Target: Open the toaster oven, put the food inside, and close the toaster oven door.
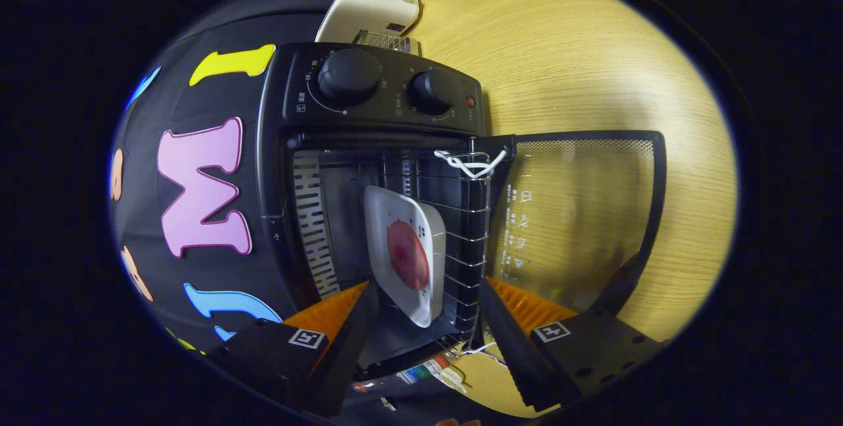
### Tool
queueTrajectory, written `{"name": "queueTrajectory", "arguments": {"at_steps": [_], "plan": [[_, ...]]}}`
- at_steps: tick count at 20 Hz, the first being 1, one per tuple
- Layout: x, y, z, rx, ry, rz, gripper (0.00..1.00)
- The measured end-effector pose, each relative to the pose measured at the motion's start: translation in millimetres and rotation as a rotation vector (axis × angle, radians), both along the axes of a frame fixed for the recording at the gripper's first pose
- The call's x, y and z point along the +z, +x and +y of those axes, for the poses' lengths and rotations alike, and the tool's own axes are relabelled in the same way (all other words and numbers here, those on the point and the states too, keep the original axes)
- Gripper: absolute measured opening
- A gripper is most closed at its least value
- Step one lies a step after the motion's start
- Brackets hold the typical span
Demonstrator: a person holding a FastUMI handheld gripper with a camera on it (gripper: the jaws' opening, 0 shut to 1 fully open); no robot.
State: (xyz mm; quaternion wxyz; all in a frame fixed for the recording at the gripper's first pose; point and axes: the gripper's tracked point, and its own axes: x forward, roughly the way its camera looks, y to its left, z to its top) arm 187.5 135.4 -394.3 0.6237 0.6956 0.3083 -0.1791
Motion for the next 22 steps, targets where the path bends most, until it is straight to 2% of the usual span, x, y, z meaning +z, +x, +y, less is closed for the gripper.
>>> {"name": "queueTrajectory", "arguments": {"at_steps": [4,5,8,10,14,19,22], "plan": [[14,-12,-2,0.050,-0.010,-0.039,0.98],[19,-17,0,0.085,-0.023,-0.055,0.98],[35,-39,14,0.271,-0.106,-0.131,0.98],[35,-65,21,0.423,-0.204,-0.169,0.98],[11,-110,21,0.659,-0.447,-0.150,0.98],[-28,-149,11,0.928,-0.801,-0.090,0.98],[-47,-154,8,1.059,-0.976,-0.058,0.99]]}}
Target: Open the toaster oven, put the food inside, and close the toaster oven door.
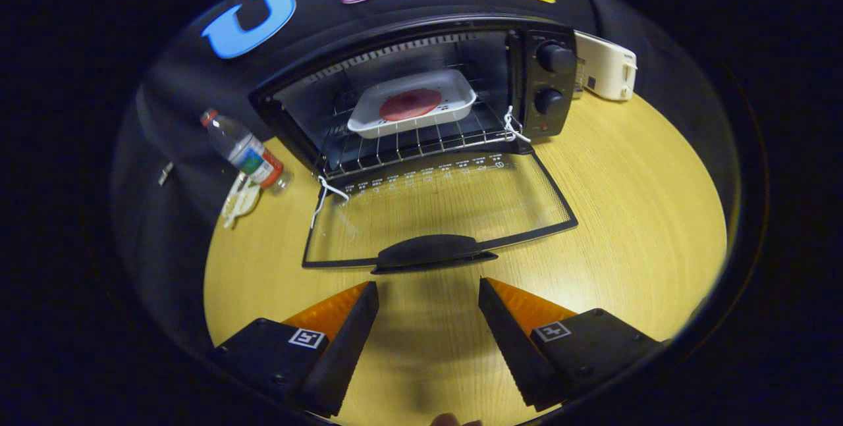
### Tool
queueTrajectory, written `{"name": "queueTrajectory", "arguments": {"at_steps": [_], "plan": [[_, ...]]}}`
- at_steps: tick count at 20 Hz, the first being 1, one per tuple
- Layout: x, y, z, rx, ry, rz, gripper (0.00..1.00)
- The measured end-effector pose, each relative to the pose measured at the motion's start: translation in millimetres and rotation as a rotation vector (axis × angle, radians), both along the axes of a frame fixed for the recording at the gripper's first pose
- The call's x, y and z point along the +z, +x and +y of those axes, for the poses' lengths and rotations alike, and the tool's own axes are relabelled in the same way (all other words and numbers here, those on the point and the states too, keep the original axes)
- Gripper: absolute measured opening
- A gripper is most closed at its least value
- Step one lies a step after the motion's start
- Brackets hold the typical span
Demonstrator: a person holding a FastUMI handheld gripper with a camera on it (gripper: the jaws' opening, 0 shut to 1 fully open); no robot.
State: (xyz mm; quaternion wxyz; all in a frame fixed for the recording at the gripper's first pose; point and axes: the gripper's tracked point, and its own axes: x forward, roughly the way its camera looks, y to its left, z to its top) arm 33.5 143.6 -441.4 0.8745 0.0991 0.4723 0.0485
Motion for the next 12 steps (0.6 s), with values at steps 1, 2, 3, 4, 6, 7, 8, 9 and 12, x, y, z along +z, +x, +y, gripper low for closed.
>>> {"name": "queueTrajectory", "arguments": {"at_steps": [1,2,3,4,6,7,8,9,12], "plan": [[-5,0,2,0.026,-0.039,0.005,0.99],[-11,1,3,0.041,-0.067,0.015,0.99],[-15,2,5,0.050,-0.087,0.022,0.99],[-19,4,6,0.054,-0.101,0.031,0.99],[-26,8,7,0.051,-0.123,0.047,0.99],[-29,13,7,0.045,-0.129,0.050,0.99],[-32,16,7,0.037,-0.133,0.061,0.99],[-34,16,7,0.027,-0.128,0.077,0.99],[-33,18,6,0.026,-0.135,0.089,0.98]]}}
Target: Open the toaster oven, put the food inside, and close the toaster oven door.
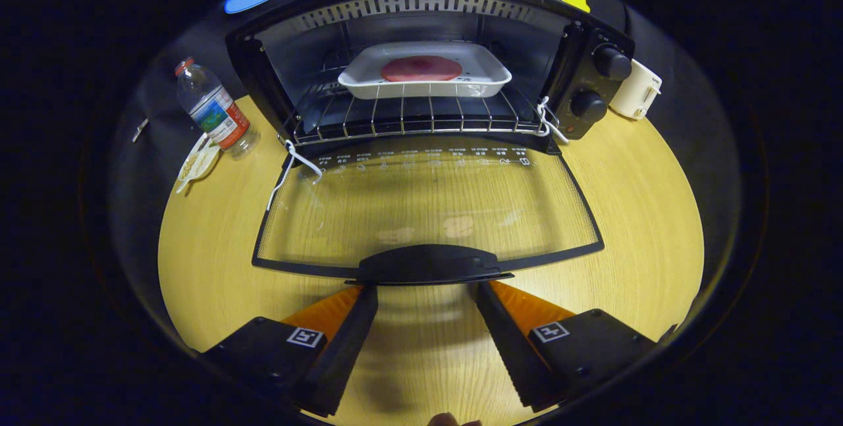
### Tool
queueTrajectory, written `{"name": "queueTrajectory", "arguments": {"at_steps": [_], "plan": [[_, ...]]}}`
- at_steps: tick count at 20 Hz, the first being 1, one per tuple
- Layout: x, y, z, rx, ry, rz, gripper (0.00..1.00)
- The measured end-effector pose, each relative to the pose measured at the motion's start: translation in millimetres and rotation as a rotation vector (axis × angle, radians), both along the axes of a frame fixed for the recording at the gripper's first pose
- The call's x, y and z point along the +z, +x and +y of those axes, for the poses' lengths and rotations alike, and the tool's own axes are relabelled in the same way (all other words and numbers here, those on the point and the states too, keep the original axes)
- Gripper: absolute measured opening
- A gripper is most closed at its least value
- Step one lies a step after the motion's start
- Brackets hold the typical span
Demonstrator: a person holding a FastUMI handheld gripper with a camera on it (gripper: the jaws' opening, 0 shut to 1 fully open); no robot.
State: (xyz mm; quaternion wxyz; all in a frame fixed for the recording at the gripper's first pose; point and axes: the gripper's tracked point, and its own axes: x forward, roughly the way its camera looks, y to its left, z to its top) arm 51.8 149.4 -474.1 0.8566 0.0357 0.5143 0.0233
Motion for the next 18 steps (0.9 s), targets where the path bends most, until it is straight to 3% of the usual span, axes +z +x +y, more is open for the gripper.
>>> {"name": "queueTrajectory", "arguments": {"at_steps": [10,18], "plan": [[50,-3,-3,-0.002,0.061,-0.137,0.99],[123,18,-11,-0.020,0.090,-0.355,0.99]]}}
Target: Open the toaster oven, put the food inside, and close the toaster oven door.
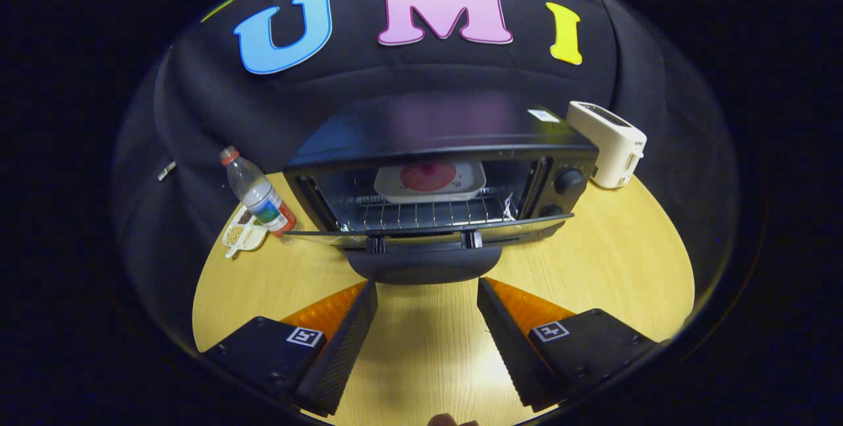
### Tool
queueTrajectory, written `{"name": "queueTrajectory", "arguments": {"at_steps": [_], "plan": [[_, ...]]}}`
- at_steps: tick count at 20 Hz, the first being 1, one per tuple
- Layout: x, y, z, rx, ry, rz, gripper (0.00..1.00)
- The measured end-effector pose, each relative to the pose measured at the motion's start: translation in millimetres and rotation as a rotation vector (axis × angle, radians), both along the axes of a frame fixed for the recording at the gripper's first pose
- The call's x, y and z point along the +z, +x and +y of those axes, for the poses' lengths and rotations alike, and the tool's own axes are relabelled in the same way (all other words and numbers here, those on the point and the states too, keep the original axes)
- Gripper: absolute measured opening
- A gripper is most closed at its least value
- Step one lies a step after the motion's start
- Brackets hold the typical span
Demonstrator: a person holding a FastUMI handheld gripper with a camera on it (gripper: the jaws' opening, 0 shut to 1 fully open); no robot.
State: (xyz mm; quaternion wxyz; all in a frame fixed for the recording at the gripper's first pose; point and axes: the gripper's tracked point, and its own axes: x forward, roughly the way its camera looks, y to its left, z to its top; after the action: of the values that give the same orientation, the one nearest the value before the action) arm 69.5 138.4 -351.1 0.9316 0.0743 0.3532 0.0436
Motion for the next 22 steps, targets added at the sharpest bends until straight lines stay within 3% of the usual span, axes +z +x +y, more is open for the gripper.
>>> {"name": "queueTrajectory", "arguments": {"at_steps": [12,22], "plan": [[119,3,-37,-0.004,0.016,-0.246,0.99],[282,-18,-91,-0.026,-0.011,-0.613,0.99]]}}
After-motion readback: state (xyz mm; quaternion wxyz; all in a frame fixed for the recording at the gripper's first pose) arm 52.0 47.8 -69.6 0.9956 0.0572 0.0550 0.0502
